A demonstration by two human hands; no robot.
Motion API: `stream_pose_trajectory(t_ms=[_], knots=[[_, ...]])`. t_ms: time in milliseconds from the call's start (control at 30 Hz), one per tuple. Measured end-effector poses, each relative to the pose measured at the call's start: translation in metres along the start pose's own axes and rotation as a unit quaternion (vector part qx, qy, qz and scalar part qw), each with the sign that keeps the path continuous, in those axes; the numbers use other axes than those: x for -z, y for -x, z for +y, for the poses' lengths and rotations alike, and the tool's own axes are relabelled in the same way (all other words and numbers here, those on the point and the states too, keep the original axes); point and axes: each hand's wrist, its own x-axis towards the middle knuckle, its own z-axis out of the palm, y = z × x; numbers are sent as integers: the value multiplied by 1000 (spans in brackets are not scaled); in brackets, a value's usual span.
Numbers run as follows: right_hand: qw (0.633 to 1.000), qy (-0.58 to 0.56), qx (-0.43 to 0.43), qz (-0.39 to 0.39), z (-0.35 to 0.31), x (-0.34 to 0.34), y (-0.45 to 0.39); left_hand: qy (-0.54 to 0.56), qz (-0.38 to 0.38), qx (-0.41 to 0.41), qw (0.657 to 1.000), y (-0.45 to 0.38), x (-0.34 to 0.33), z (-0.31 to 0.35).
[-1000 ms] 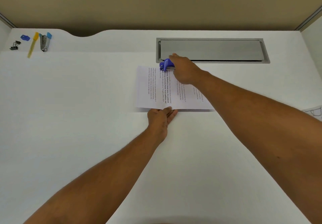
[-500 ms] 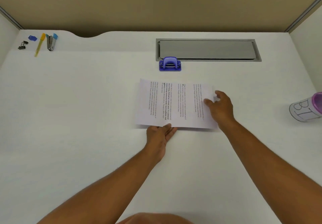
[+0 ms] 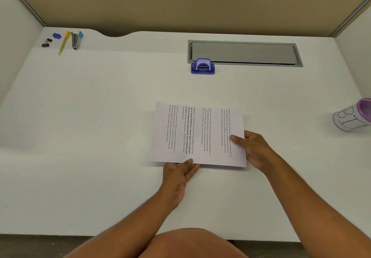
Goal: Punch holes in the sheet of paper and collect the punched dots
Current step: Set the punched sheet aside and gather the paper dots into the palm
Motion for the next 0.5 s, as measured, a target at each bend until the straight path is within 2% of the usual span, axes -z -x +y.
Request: stream_pose_trajectory(t_ms=[133, 233, 300, 400, 500], knots=[[1000, 24, 15, -5, 13, -1, 6, -38, -57, -9, 998, 13, 17, 7], [999, 35, 32, 2, 16, 3, 12, -34, -31, -11, 999, 12, 32, 34], [998, 44, 45, 2, 16, 6, 15, -40, -40, -12, 998, 7, 43, 64], [996, 56, 64, 0, 13, 7, 19, -169, -53, -13, 984, -2, 49, 107], [994, 61, 90, -6, 7, 5, 23, -319, -47, -48, 945, -12, 44, 135]])
